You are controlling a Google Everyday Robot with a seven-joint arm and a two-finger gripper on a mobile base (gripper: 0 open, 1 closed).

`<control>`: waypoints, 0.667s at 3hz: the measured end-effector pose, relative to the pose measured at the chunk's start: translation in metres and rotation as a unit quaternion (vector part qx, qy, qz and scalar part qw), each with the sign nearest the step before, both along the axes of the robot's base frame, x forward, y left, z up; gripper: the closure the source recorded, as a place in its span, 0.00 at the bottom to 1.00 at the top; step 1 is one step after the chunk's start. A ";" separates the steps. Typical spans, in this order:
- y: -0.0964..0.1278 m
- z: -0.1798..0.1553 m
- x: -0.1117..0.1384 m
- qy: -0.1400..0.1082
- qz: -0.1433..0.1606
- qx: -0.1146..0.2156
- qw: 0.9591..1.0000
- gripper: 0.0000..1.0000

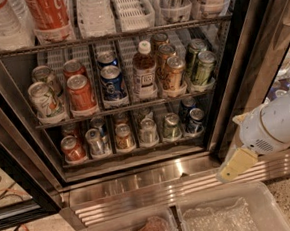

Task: Pick green can from bottom shelf of fridge

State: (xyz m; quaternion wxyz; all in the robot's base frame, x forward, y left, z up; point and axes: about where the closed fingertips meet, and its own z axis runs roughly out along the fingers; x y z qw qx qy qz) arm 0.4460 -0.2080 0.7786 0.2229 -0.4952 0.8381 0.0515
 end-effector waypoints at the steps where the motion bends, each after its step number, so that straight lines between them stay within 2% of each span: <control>1: 0.025 -0.049 0.007 0.026 -0.024 0.037 0.999 0.00; 2: 0.061 -0.105 0.005 0.044 -0.055 0.060 0.996 0.00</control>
Offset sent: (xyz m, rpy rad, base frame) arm 0.0100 0.1075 -0.1809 0.1878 0.1028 -0.2160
